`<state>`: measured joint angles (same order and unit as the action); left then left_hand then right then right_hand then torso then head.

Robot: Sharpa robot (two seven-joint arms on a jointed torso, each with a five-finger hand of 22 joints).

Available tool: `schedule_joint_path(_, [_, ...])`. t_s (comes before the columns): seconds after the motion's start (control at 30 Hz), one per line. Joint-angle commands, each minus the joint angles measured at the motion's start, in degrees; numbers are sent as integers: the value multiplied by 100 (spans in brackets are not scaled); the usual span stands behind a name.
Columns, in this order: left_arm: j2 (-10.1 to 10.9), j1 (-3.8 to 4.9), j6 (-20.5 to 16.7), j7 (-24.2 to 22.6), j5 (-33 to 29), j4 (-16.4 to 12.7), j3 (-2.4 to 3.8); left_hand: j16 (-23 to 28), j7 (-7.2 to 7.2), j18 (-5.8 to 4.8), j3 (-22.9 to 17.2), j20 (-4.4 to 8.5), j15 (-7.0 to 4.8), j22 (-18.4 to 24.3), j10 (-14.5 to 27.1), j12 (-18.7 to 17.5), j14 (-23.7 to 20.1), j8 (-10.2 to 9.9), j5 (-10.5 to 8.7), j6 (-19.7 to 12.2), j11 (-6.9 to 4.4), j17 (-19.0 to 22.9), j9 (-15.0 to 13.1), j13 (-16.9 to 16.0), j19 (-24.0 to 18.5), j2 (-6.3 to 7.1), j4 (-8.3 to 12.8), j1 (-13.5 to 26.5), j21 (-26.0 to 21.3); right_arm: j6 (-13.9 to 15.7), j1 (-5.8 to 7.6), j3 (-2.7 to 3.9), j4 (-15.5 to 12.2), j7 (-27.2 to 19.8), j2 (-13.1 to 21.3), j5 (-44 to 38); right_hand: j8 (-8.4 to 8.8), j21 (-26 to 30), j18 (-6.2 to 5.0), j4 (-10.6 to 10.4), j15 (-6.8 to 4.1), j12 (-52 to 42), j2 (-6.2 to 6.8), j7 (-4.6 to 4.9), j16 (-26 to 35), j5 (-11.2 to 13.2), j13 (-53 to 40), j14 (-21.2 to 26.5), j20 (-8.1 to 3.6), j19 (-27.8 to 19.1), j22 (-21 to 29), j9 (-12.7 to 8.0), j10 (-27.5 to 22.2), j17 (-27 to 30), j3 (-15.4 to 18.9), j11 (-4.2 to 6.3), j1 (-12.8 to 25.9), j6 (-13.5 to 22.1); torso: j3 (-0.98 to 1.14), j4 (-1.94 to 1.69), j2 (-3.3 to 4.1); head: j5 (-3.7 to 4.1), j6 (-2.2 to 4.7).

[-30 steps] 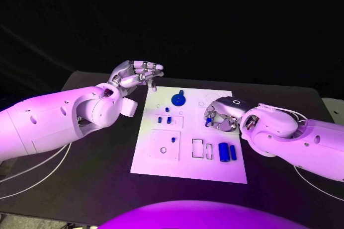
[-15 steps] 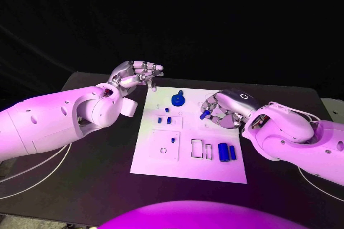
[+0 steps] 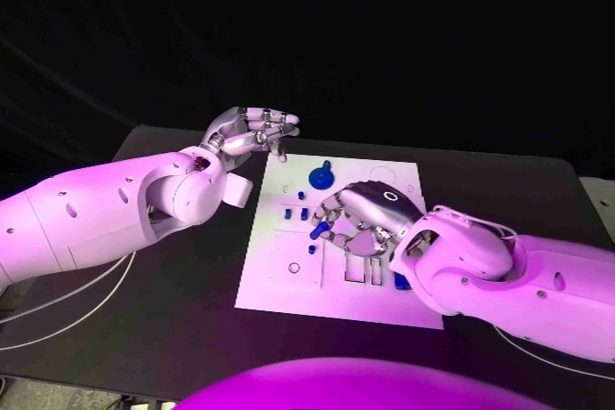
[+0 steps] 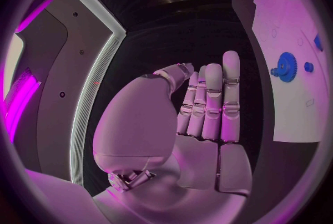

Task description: Assemble the parts on the task board

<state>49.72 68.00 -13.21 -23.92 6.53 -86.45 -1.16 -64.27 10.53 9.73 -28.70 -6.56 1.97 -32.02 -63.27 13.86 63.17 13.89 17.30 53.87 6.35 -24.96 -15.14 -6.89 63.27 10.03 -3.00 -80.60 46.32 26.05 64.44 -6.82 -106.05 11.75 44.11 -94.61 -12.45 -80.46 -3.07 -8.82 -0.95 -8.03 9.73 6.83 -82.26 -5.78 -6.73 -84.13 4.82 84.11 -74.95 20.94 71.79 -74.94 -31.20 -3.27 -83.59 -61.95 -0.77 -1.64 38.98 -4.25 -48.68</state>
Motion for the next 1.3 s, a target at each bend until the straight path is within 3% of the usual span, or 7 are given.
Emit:
schedule_joint_path(0.03, [-38,4,89,-36,-15,2,4,16,16,84,-5,6,-23,-9,35,19,-26,14,24,-25,12,9,-1,-8,-10,-44,27,-2,-5,-85,-97,-18,93,-165,-168,10,-50,21,101,-3,-42,12,-1,13,-14,0,-3,-293,-48,320,-1050,258,30,-5,-29,15,42,-24,-8,-6,0,-41,-14])
schedule_joint_path(0.17, [-64,4,93,-33,-15,7,4,16,16,84,-5,6,-23,-9,35,19,-26,14,24,-25,12,9,-1,-8,-10,-44,27,-2,-5,-169,-210,-46,258,-187,-365,-27,-51,19,102,-2,-42,14,-1,13,-13,2,-4,-292,-49,320,-1051,259,30,-3,-31,15,46,-22,-10,9,10,-82,-15])
schedule_joint_path(0.6, [-95,4,104,-24,-15,22,4,16,16,83,-5,5,-23,-10,36,22,-26,15,23,-26,12,10,-1,-8,-11,-45,27,1,-4,-380,-428,-102,652,-182,-703,-322,-54,31,99,2,-41,23,-1,15,-10,6,-7,-291,-48,316,-1046,264,25,4,-40,13,67,-10,8,5,10,-124,-52])
schedule_joint_path(1.3, [-83,4,110,-9,-14,23,4,15,15,83,-7,5,-22,-11,42,34,-28,18,22,-27,12,14,-2,-11,-13,-51,27,8,-3,-611,-485,-120,794,-8,-840,-618,-58,24,101,4,-39,31,-2,17,-10,7,-11,-290,-48,318,-1050,270,24,4,-48,11,91,0,0,7,7,-104,-79])
